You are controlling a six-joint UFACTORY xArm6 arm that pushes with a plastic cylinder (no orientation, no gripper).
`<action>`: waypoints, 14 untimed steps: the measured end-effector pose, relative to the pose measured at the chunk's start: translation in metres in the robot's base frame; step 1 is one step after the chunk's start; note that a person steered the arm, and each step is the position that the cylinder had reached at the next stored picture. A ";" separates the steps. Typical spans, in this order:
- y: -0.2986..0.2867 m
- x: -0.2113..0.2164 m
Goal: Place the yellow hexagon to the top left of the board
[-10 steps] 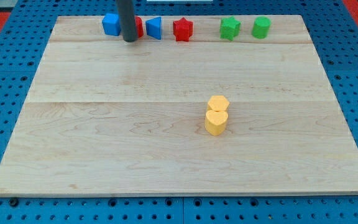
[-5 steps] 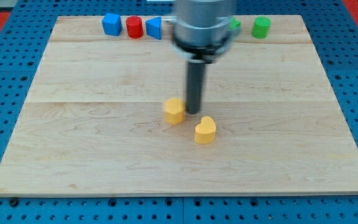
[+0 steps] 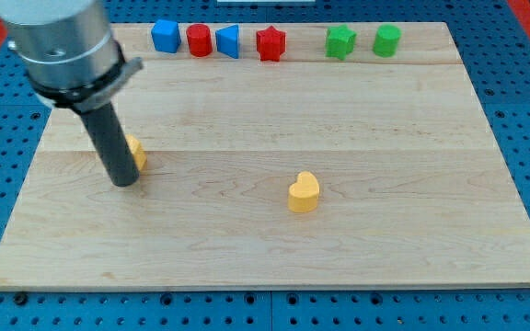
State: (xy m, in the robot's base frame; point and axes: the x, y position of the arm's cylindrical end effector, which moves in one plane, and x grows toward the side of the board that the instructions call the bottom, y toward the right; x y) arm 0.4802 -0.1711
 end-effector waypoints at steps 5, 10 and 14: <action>-0.045 -0.152; -0.019 -0.188; -0.047 -0.226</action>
State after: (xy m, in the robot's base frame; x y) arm 0.2539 -0.2176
